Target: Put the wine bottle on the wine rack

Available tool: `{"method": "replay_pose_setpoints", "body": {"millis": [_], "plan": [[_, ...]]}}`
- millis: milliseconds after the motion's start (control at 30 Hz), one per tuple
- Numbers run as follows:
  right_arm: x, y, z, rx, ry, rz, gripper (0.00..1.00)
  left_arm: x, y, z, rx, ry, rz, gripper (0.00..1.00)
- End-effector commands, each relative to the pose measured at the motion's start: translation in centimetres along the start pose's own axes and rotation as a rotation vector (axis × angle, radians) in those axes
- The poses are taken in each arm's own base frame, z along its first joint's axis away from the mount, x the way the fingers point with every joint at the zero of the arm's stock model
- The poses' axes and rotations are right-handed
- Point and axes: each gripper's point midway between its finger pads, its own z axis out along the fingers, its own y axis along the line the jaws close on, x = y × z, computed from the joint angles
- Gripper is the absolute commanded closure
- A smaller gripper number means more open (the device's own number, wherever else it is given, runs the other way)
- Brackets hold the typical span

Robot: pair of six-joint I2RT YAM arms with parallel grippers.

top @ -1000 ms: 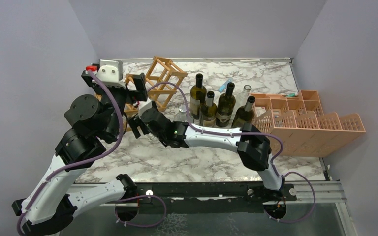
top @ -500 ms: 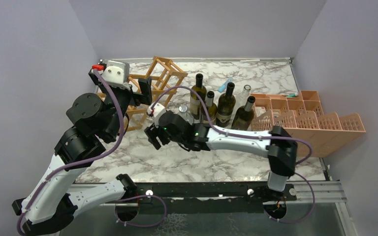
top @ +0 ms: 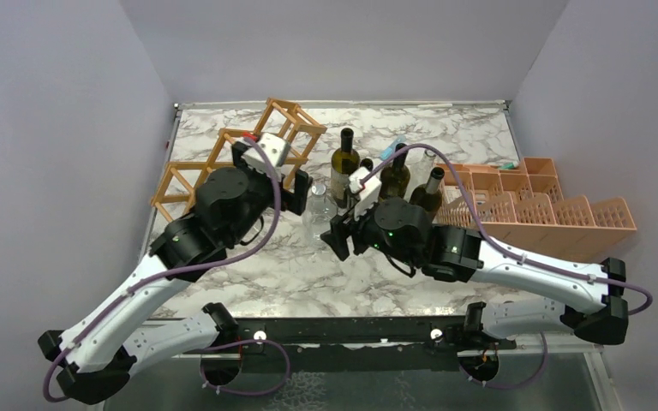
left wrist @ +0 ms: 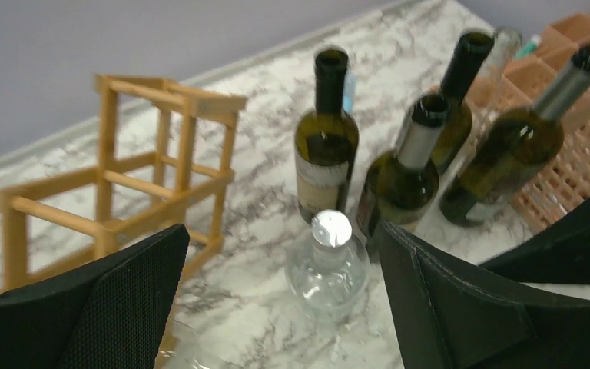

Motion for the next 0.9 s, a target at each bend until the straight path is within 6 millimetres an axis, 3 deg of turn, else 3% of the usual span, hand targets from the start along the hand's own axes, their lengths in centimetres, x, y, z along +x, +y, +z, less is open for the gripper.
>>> {"method": "replay_pose_setpoints", "body": {"millis": [0, 133, 367, 500, 667, 867], "plan": [[2.3, -5.4, -2.9, 0.289, 0.041, 0.108, 0.32, 4.9, -3.7, 2.2, 0.119, 0.082, -0.132, 0.01], [3.4, -7.7, -4.9, 0.422, 0.055, 0.176, 0.36, 7.8, -6.0, 4.5, 0.177, 0.113, -0.188, 0.05], [4.2, -9.7, -6.9, 0.526, 0.05, 0.216, 0.38, 12.5, -4.4, 8.4, -0.013, 0.24, -0.142, 0.19], [4.1, -10.0, -7.7, 0.52, 0.026, 0.222, 0.38, 14.4, -4.4, 9.6, -0.045, 0.285, -0.135, 0.33], [3.5, -10.3, -8.8, 0.51, -0.011, 0.248, 0.38, 15.5, -3.8, 9.7, -0.091, 0.328, -0.115, 0.64], [2.5, -10.2, -9.0, 0.492, -0.034, 0.226, 0.38, 15.1, -2.5, 7.6, -0.111, 0.339, -0.084, 0.89]]}}
